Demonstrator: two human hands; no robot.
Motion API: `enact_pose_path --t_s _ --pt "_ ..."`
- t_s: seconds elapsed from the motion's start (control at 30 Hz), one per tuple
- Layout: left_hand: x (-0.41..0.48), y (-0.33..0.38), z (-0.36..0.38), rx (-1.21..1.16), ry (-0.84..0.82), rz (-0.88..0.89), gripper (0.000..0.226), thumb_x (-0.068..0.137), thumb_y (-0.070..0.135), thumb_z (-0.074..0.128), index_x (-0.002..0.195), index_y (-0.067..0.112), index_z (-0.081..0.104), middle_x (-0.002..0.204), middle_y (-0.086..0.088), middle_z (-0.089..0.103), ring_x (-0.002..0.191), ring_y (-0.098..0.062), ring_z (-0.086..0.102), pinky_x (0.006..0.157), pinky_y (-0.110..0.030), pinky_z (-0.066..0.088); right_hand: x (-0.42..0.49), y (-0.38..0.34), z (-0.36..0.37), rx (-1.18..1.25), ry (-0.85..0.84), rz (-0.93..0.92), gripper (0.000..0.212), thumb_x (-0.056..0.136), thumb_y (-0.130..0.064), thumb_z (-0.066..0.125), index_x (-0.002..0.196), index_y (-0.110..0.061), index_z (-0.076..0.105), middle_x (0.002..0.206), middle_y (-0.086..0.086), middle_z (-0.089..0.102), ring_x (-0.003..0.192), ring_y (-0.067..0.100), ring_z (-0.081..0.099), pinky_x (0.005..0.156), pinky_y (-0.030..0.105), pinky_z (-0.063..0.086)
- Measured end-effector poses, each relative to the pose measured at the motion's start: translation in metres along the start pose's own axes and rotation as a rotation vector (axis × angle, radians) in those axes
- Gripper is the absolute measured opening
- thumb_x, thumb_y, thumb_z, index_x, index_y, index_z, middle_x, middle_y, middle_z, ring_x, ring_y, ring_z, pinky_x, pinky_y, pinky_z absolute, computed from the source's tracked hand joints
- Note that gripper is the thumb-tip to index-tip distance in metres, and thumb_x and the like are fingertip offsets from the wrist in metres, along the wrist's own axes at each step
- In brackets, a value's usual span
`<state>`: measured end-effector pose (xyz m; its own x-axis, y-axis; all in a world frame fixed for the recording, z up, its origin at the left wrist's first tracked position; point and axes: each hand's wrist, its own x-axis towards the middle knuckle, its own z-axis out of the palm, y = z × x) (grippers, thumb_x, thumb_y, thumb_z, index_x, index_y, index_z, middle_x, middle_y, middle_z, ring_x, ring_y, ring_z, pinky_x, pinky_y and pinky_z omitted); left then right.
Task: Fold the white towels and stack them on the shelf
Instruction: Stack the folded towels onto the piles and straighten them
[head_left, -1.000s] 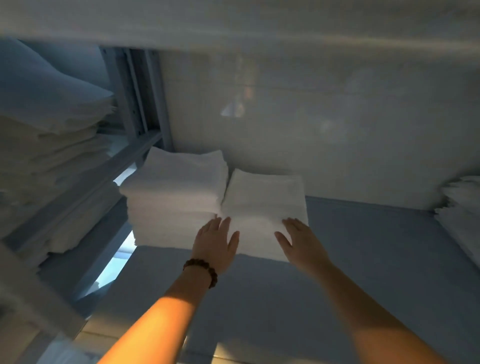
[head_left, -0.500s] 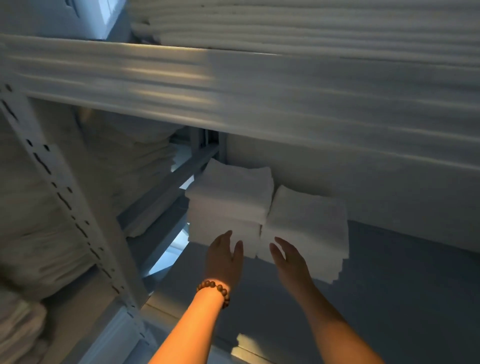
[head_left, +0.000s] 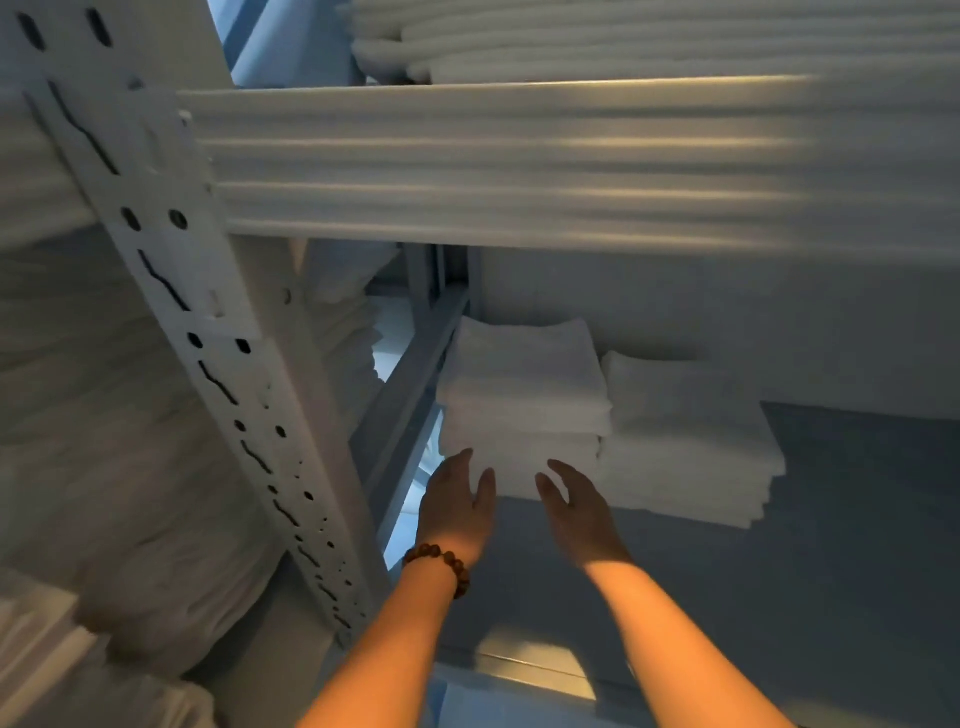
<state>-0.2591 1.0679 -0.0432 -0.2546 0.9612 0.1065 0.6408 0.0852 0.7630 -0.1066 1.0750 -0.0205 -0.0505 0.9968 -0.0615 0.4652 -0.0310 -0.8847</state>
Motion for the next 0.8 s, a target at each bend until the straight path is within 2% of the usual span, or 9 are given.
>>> enact_pose_path --t_s 0.17,0.27,0.37,0.47,0.57,0.63,0.7,0.73,0.8 --pt "0.008 -0.004 0.001 -0.008 -0.003 0.056 0.053 0.097 0.044 0.035 0.144 0.019 0.033 0.15 0.0 0.034 0.137 -0.016 0.03 0.112 -0.034 0.029 0.005 0.001 0.001 -0.034 0.031 0.016 0.047 0.097 -0.035 0.046 0.14 -0.018 0.041 0.148 0.004 0.038 0.134 0.018 0.038 0.103 0.02 0.027" --pt "0.022 -0.01 0.011 -0.02 0.049 0.031 0.052 0.098 0.039 0.038 0.144 0.015 0.033 0.149 -0.005 0.035 0.138 -0.019 0.03 0.112 -0.033 0.026 0.022 0.005 0.002 -0.084 0.055 -0.009 0.046 0.096 -0.034 0.048 0.139 -0.017 0.043 0.147 0.004 0.04 0.132 0.018 0.04 0.103 0.019 0.027" --pt "0.051 -0.019 0.023 -0.038 0.163 -0.029 0.058 0.096 0.03 0.046 0.145 0.007 0.027 0.149 -0.012 0.033 0.137 -0.025 0.031 0.114 -0.039 0.026 0.056 0.012 -0.008 -0.108 0.18 -0.078 0.046 0.096 -0.026 0.05 0.138 -0.012 0.043 0.144 0.009 0.042 0.13 0.021 0.043 0.104 0.021 0.029" --pt "0.084 -0.034 0.036 -0.012 0.263 -0.035 0.074 0.088 0.017 0.059 0.147 0.004 0.018 0.15 -0.015 0.029 0.138 -0.027 0.029 0.114 -0.039 0.026 0.101 0.025 -0.026 -0.099 0.298 -0.099 0.052 0.095 -0.02 0.05 0.143 -0.009 0.033 0.147 0.012 0.037 0.132 0.026 0.039 0.109 0.031 0.03" --pt "0.112 -0.047 0.053 -0.101 0.288 0.049 0.091 0.08 0.0 0.059 0.15 0.017 0.003 0.156 -0.007 0.017 0.14 -0.023 0.026 0.113 -0.035 0.026 0.138 0.042 -0.031 -0.037 0.295 -0.072 0.062 0.088 -0.007 0.051 0.145 -0.012 0.028 0.144 0.012 0.04 0.129 0.029 0.042 0.107 0.036 0.036" --pt "0.127 -0.052 0.063 -0.094 0.328 0.105 0.099 0.076 -0.006 0.052 0.149 0.028 -0.006 0.157 -0.003 0.011 0.132 -0.025 0.037 0.103 -0.028 0.035 0.155 0.052 -0.026 -0.018 0.252 -0.079 0.068 0.084 -0.002 0.05 0.146 -0.016 0.026 0.142 0.012 0.043 0.126 0.03 0.045 0.103 0.038 0.041" --pt "0.137 -0.053 0.071 -0.085 0.356 0.139 0.105 0.075 -0.007 0.047 0.144 0.045 -0.013 0.154 -0.003 0.015 0.109 -0.031 0.053 0.084 -0.031 0.048 0.167 0.063 -0.02 -0.027 0.258 -0.107 0.072 0.083 -0.002 0.051 0.146 -0.02 0.023 0.142 0.011 0.044 0.125 0.031 0.046 0.101 0.037 0.042" --pt "0.141 -0.054 0.073 -0.07 0.363 0.15 0.106 0.077 -0.005 0.047 0.139 0.053 -0.016 0.151 -0.006 0.021 0.101 -0.032 0.056 0.077 -0.035 0.052 0.171 0.067 -0.018 -0.034 0.277 -0.116 0.073 0.083 -0.002 0.051 0.147 -0.022 0.022 0.141 0.011 0.044 0.124 0.031 0.047 0.098 0.036 0.042" --pt "0.147 -0.054 0.075 -0.017 0.383 0.165 0.102 0.081 0.0 0.047 0.136 0.058 -0.016 0.137 -0.013 0.035 0.096 -0.03 0.054 0.074 -0.039 0.053 0.174 0.072 -0.013 -0.03 0.321 -0.134 0.074 0.083 -0.004 0.052 0.146 -0.026 0.021 0.14 0.01 0.046 0.121 0.031 0.048 0.092 0.031 0.041"
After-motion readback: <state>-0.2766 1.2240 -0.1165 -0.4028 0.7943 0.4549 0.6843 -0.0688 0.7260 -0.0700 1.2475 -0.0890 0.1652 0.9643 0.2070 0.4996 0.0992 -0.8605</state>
